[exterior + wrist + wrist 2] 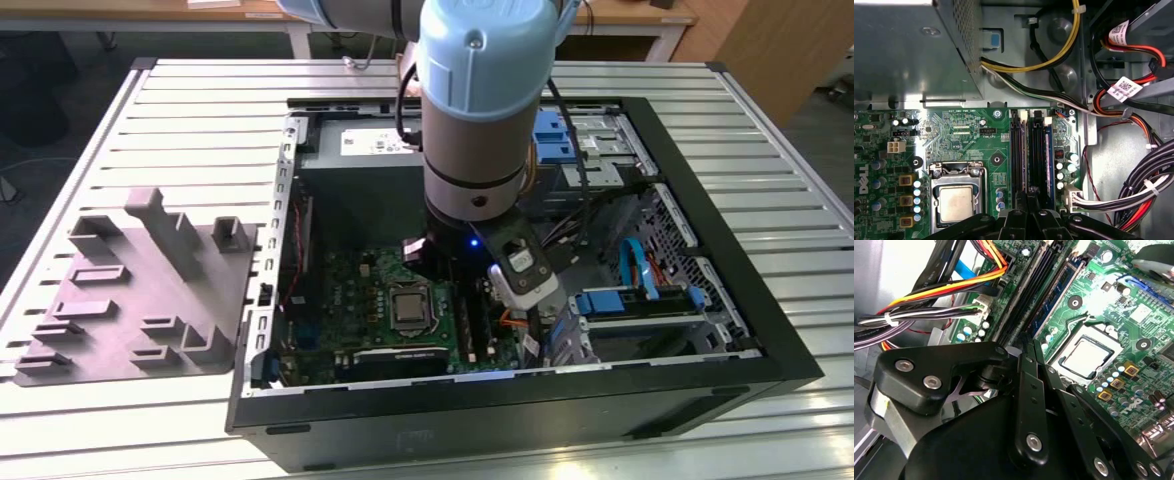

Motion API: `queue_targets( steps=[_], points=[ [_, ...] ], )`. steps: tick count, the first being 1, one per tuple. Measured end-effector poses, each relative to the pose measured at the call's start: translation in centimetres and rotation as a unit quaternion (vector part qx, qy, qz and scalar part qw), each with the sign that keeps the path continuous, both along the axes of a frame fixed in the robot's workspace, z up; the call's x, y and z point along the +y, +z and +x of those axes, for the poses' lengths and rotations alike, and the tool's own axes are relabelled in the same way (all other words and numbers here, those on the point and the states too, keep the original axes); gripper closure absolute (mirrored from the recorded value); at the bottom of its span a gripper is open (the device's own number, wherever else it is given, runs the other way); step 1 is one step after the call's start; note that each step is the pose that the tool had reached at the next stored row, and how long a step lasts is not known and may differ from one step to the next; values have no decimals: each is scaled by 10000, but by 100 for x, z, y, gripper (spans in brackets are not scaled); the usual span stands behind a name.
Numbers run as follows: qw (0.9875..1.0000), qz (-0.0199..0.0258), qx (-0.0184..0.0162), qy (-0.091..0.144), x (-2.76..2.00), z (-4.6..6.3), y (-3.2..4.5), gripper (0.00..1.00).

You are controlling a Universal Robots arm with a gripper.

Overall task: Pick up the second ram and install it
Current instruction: 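Insert the second ram into the second slot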

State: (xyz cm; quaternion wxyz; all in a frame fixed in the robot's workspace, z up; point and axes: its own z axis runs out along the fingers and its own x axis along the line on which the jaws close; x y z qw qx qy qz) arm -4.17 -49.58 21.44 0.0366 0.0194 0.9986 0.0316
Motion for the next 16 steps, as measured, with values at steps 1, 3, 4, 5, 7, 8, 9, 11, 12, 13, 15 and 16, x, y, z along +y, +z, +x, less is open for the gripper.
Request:
queue_targets(
  steps=[1, 3, 4, 5, 7, 8, 9, 11, 12, 13, 15, 16],
  points=[
    [10000, 0, 0, 0, 0, 0, -1, 89],
    [10000, 1, 0, 0, 0, 0, -3, 89],
    [10000, 2, 0, 0, 0, 0, -3, 89],
    [10000, 1, 0, 0, 0, 0, -3, 89],
    [10000, 1, 0, 0, 0, 0, -3, 89],
    [10000, 2, 0, 0, 0, 0, -6, 89],
    [10000, 3, 0, 0, 0, 0, -6, 89],
    [10000, 3, 0, 0, 0, 0, -6, 89],
    [10000, 4, 0, 0, 1, 0, -6, 89],
    [10000, 4, 0, 0, 1, 0, -6, 89],
    [10000, 5, 0, 0, 1, 0, -7, 89],
    [10000, 13, -3, 0, 3, 1, -12, 88]
  ],
)
